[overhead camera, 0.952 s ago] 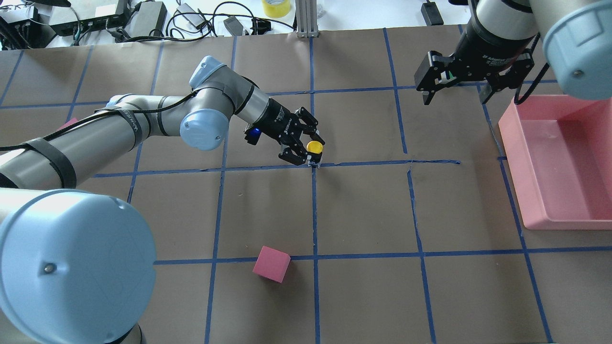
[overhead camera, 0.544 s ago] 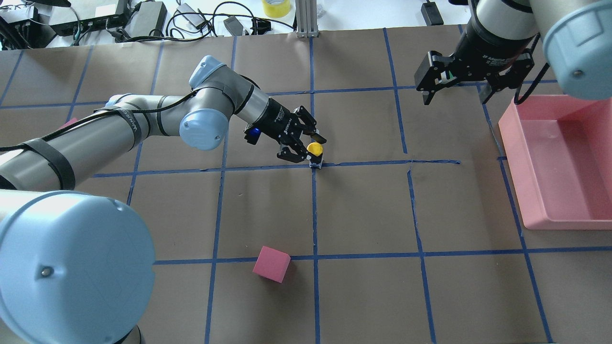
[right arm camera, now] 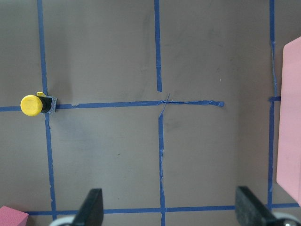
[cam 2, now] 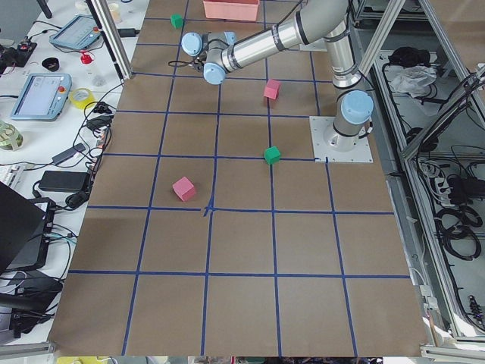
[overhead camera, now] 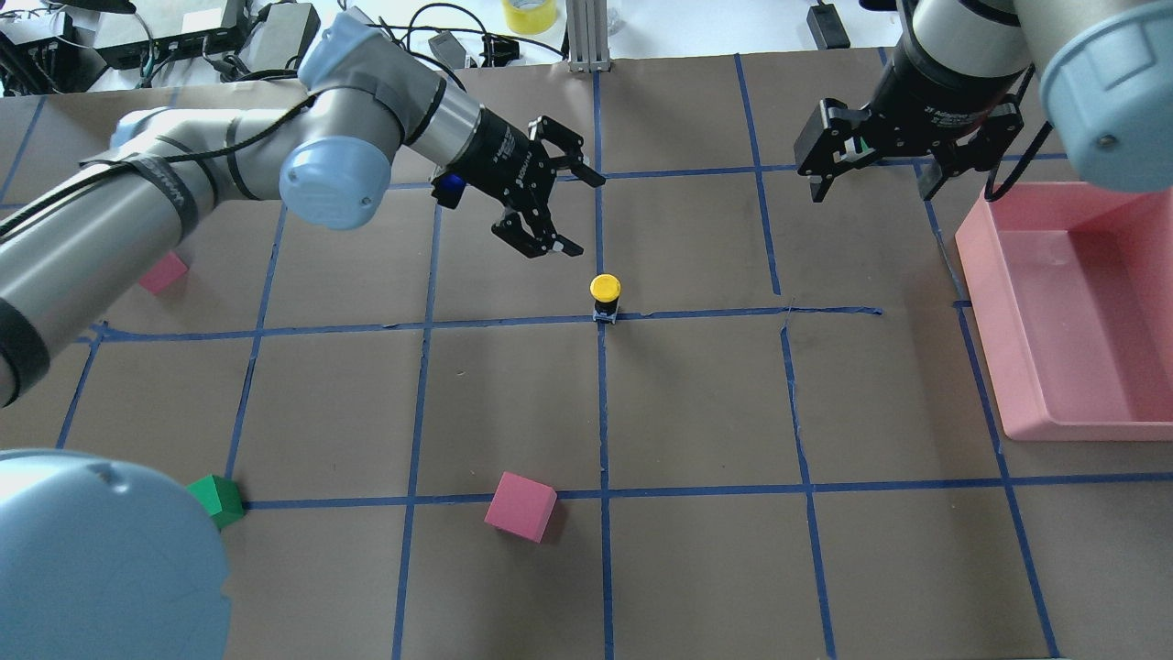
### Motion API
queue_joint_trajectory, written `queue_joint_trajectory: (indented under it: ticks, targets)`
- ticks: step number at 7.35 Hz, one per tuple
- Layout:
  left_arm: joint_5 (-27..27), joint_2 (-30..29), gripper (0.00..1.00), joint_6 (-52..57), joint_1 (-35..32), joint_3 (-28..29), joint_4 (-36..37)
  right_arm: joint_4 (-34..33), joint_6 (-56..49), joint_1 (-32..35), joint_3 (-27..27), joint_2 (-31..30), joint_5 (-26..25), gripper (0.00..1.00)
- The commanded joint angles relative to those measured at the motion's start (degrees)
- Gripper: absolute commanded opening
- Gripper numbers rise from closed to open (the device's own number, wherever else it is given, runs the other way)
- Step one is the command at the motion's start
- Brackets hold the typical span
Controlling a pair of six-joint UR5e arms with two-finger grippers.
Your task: Align button upright
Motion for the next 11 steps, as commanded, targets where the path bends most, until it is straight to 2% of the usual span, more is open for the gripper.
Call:
queue_joint_trajectory:
  ticks: [1,2,3,4,5,6,7,8,11]
  targets:
    - [11.0,7.3,1.00,1.8,0.2,9.2,-10.6,0.0,0.0,0.0,0.0,0.0,0.0,1.00]
    - [16.1,10.5,1.00,3.9,0.1,11.6,-13.5,0.0,0.0,0.0,0.0,0.0,0.0,1.00]
    - [20.7,14.2,1.00,16.6,0.2,10.6,-14.7,0.0,0.0,0.0,0.0,0.0,0.0,1.00]
    - [27.4,17.1,1.00,32.9,0.4,8.6,-19.5,0.0,0.0,0.0,0.0,0.0,0.0,1.00]
    - [34.9,19.1,1.00,45.0,0.7,6.3,-20.1,0.0,0.0,0.0,0.0,0.0,0.0,1.00]
    - [39.1,19.9,1.00,55.8,1.8,4.2,-20.1,0.0,0.0,0.0,0.0,0.0,0.0,1.00]
    - [39.9,20.2,1.00,69.0,3.2,3.1,-20.0,0.0,0.0,0.0,0.0,0.0,0.0,1.00]
    - [40.1,19.9,1.00,77.3,4.6,3.0,-19.8,0.0,0.0,0.0,0.0,0.0,0.0,1.00]
    - [40.1,18.6,1.00,78.0,6.2,6.9,-19.5,0.0,0.0,0.1,0.1,0.0,0.0,1.00]
